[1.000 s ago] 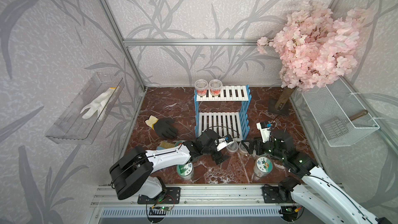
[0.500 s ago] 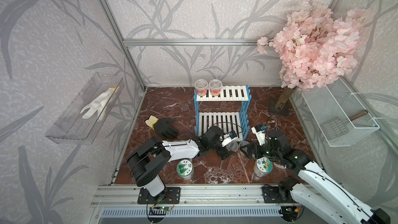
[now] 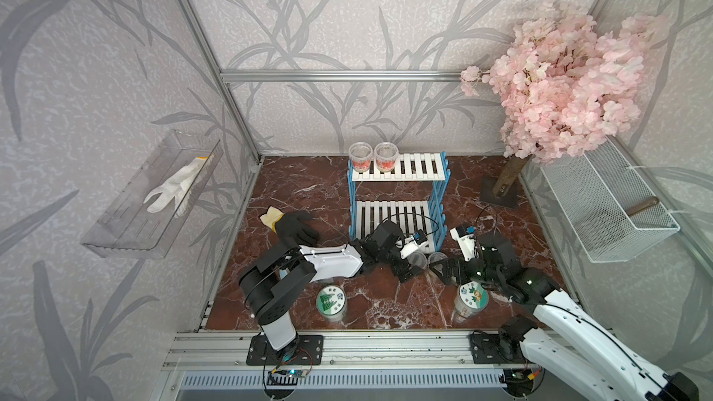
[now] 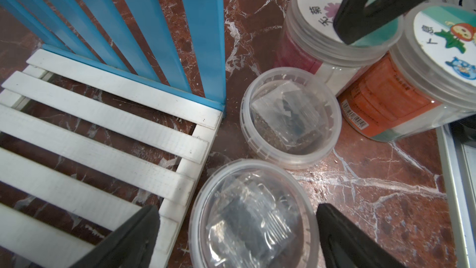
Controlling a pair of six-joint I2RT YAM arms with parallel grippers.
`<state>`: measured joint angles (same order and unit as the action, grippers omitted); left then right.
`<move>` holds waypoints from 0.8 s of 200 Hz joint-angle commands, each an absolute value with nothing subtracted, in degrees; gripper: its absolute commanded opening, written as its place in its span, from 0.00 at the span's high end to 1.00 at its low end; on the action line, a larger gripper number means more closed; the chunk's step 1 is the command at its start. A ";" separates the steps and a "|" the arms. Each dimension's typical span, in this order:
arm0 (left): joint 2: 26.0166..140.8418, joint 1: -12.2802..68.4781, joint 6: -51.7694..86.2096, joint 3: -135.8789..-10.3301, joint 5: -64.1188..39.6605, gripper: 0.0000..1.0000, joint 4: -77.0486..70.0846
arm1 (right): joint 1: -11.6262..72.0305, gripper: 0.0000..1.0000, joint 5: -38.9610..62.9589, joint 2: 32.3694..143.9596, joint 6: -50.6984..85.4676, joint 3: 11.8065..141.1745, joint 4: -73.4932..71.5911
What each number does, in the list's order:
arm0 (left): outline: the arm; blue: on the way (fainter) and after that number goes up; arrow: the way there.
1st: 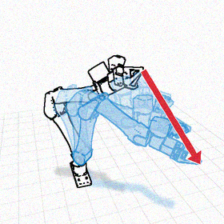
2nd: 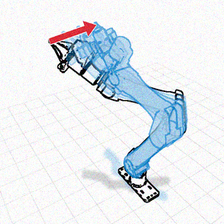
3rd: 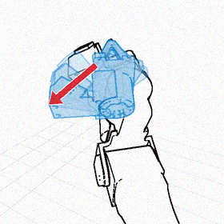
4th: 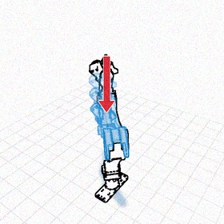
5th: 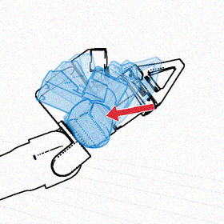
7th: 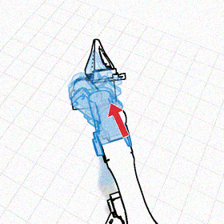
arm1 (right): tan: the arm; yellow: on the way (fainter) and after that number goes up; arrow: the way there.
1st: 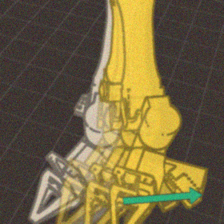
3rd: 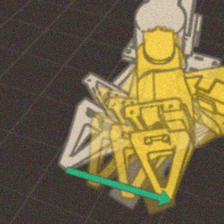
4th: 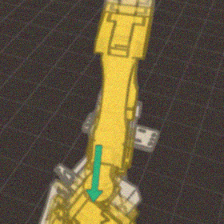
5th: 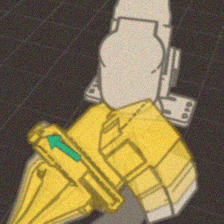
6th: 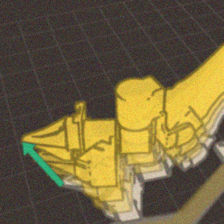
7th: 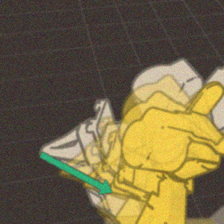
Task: Place the seed container on the shelf
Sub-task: Pick up the seed jar at the center of the board.
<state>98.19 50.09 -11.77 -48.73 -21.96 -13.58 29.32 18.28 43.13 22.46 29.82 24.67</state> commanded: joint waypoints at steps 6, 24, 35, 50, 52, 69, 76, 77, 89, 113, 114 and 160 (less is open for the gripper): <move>99.09 49.79 -11.59 -50.31 -22.70 0.02 -12.27 | 29.58 0.01 17.36 42.64 22.34 29.36 23.74; 99.41 49.75 -11.78 -50.63 -22.81 0.02 -11.80 | 29.54 0.01 16.90 42.39 22.27 29.27 23.67; 99.80 49.75 -11.78 -50.88 -22.94 0.01 -11.77 | 29.58 0.01 16.49 42.31 22.26 29.20 23.61; 100.43 49.77 -11.78 -51.28 -23.21 0.01 -11.63 | 29.55 0.01 16.44 42.22 22.22 29.01 23.47; 100.50 49.77 -11.78 -51.32 -23.20 0.01 -11.50 | 29.54 0.01 16.44 42.22 22.17 29.01 23.51; 100.66 49.75 -11.62 -51.58 -23.37 0.01 -11.60 | 29.55 0.01 15.72 41.91 21.79 29.07 24.07; 100.77 49.75 -11.68 -51.62 -23.38 0.02 -11.65 | 29.53 0.01 15.45 41.73 21.76 29.00 24.21; 100.79 49.75 -11.68 -51.61 -23.33 0.02 -11.67 | 29.53 0.01 15.46 41.70 21.78 29.00 24.23; 100.72 49.75 -11.69 -51.57 -22.64 0.06 -11.75 | 29.55 0.01 15.28 41.38 21.85 28.92 24.04; 101.03 49.66 -12.13 -52.03 -22.74 0.10 -10.21 | 29.53 0.01 14.77 40.88 22.07 28.65 23.98; 101.10 49.66 -12.17 -52.03 -22.75 0.10 -10.07 | 29.58 0.01 14.77 40.88 22.11 28.65 23.90; 100.93 49.66 -10.52 -52.70 -24.52 0.17 -8.69 | 29.54 0.01 14.53 41.13 22.46 28.19 23.22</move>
